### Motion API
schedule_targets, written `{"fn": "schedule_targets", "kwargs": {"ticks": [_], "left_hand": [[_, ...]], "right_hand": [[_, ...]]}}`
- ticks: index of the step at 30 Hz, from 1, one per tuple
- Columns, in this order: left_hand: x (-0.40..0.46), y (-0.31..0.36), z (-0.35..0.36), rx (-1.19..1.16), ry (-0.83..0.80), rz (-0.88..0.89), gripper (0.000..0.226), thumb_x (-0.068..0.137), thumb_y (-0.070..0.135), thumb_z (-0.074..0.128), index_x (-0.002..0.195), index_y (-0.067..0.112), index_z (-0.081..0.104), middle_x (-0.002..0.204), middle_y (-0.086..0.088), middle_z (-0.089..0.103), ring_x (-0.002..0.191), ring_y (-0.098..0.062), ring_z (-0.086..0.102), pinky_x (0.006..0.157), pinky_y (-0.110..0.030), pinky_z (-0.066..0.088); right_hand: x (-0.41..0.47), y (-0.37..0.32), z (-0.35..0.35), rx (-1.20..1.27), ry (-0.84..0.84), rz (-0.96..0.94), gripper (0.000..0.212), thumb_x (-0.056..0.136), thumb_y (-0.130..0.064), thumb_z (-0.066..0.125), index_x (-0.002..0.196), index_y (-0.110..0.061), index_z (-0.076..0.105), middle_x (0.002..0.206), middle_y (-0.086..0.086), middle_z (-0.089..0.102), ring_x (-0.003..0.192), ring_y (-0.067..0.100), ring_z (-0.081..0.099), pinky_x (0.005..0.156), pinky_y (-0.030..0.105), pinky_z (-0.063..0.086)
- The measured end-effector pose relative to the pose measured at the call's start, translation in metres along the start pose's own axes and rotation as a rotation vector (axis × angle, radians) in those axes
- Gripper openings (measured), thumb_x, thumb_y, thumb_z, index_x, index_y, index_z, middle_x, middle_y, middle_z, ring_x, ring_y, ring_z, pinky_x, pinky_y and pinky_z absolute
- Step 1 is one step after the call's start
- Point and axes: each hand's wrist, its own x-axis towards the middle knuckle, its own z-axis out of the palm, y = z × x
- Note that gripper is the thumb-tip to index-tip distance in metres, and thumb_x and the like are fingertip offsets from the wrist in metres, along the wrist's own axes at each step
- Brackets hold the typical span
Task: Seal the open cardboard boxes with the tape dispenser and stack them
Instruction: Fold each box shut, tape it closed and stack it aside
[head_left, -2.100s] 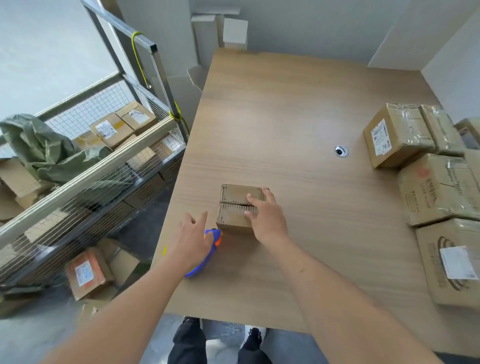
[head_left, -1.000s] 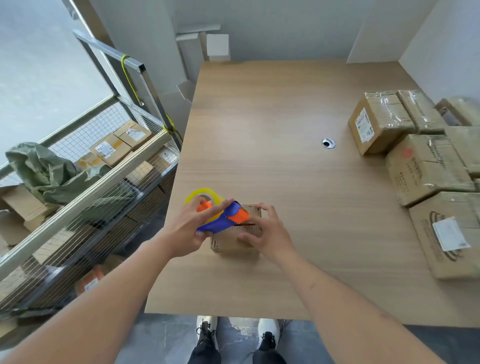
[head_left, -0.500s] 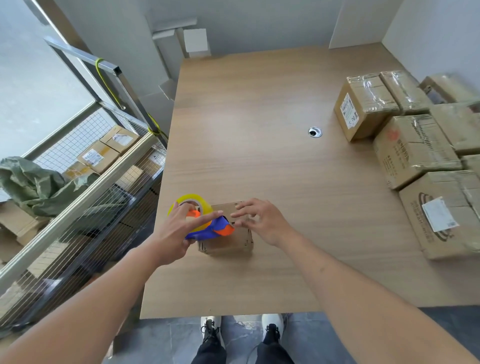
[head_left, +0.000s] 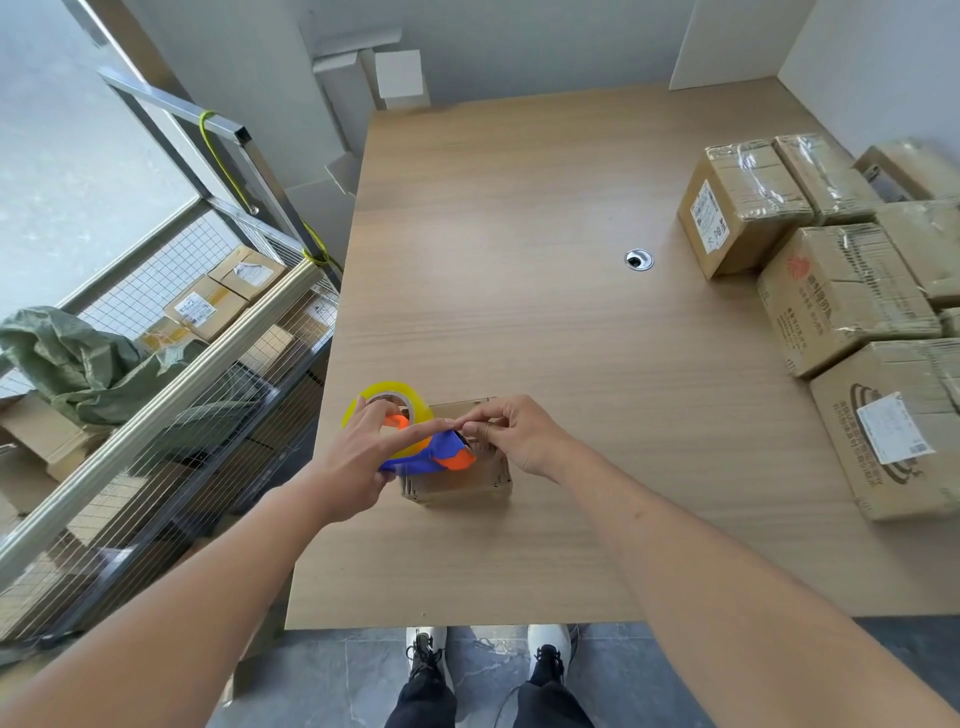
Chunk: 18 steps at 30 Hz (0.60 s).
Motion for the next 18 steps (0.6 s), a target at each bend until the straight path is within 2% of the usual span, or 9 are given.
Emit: {"fn": "schedule_targets", "kwargs": {"ticks": [2,5,10,12,16,18], "left_hand": [[0.0,0.0,0.001,0.007,-0.001,0.001,0.095,0.091,0.0,0.065,0.157,0.05,0.019,0.138,-0.007,0.035,0.13,-0.028,0.03,0.112,-0.038,0.032],[0.001,0.001,0.001,0.014,-0.002,0.0,0.097,0.09,-0.001,0.065,0.157,0.051,0.019,0.136,-0.007,0.034,0.133,-0.027,0.028,0.116,-0.04,0.029],[0.003,0.0,0.002,0.053,-0.018,-0.005,0.097,0.09,0.001,0.066,0.157,0.051,0.016,0.136,-0.006,0.034,0.138,-0.027,0.027,0.119,-0.044,0.021],[0.004,0.0,0.002,0.076,-0.021,-0.001,0.099,0.09,0.001,0.065,0.156,0.053,0.013,0.135,-0.006,0.034,0.139,-0.029,0.028,0.121,-0.045,0.019],[0.004,0.0,0.001,0.089,-0.026,0.01,0.103,0.089,0.0,0.065,0.155,0.054,0.008,0.13,-0.006,0.036,0.136,-0.03,0.03,0.122,-0.046,0.02],[0.005,-0.001,0.001,0.083,-0.031,0.011,0.102,0.089,0.0,0.065,0.154,0.055,0.009,0.129,-0.005,0.036,0.136,-0.03,0.03,0.123,-0.046,0.017]], "right_hand": [[0.0,-0.001,0.001,-0.048,-0.006,0.004,0.02,0.1,-0.011,0.063,0.102,-0.022,0.08,0.078,-0.015,0.073,0.066,-0.006,0.059,0.062,0.01,0.043],[0.001,-0.001,0.001,-0.075,-0.007,0.019,0.023,0.103,-0.012,0.057,0.104,-0.02,0.079,0.091,-0.004,0.075,0.072,0.001,0.065,0.063,0.013,0.044],[-0.001,-0.001,-0.001,-0.036,0.047,0.003,0.018,0.1,-0.005,0.058,0.102,-0.014,0.074,0.088,0.007,0.076,0.065,0.003,0.066,0.058,0.012,0.046],[-0.002,-0.002,-0.002,-0.092,0.067,-0.051,0.019,0.097,0.0,0.059,0.1,-0.013,0.074,0.086,0.005,0.077,0.071,0.002,0.069,0.064,0.016,0.05],[-0.003,-0.008,-0.008,-0.358,0.027,-0.222,0.029,0.091,0.006,0.06,0.099,-0.016,0.077,0.091,0.0,0.078,0.089,0.008,0.073,0.083,0.035,0.057],[-0.004,-0.011,-0.011,-0.442,-0.01,-0.288,0.023,0.091,0.001,0.067,0.103,-0.015,0.078,0.095,-0.002,0.078,0.089,0.01,0.072,0.084,0.035,0.056]]}}
